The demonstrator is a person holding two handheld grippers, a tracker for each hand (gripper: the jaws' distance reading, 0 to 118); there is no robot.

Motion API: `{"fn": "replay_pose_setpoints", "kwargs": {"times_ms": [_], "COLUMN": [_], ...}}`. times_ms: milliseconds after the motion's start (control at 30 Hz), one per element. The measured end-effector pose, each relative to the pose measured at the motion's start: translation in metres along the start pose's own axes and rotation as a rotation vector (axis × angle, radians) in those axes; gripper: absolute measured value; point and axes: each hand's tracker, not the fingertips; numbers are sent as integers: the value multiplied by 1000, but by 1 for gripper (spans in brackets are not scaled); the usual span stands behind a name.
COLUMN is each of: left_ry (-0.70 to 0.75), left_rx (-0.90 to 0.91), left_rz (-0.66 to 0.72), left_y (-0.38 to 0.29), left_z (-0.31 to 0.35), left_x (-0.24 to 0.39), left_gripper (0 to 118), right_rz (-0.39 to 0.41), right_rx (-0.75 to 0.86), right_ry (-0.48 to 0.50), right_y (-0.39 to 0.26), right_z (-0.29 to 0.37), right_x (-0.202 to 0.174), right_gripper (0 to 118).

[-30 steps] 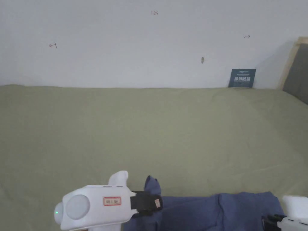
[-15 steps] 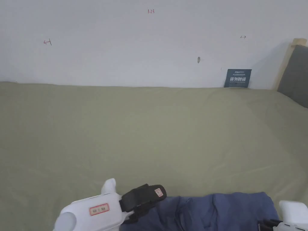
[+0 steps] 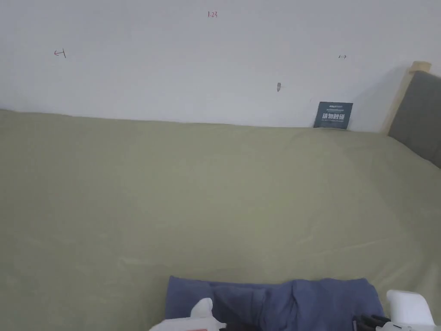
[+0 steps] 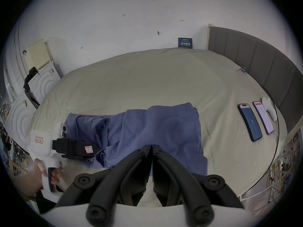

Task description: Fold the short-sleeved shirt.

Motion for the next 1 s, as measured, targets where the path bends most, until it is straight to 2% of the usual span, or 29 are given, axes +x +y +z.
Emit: {"fn": "replay_pose_setpoints", "kwargs": {"times_ms": [300,367,433,533,700,933,1000], "left_ry": [71,64,-22,24,186,133,67], "left_rx": [-21,-29,-10,28,52,73,44], "left_rz": [-19,-76,-158,-237,-185,-126,-74], "left_y": [3,8,19,46,77,84,87], "left_z": [3,22,54,113,193,208,200], "left_x": [15,25,36,36,-1,-23,-31], "left_gripper": [0,0,0,0,0,0,1], "right_rz": [6,4,4,10,22,38,42], "right_rx": [-12,-13,-6,-11,-16,-15,-24], "right_ry": [8,9,8,8,12,5,4], "right_y": [-1,-1,-1,-1,-2,-2,-2], "right_z": [-3,-2,-1,-1,1,0,-2], "right_x": [1,1,2,2,-1,-5,-4], "right_gripper": [7,7,7,7,7,7,7]}}
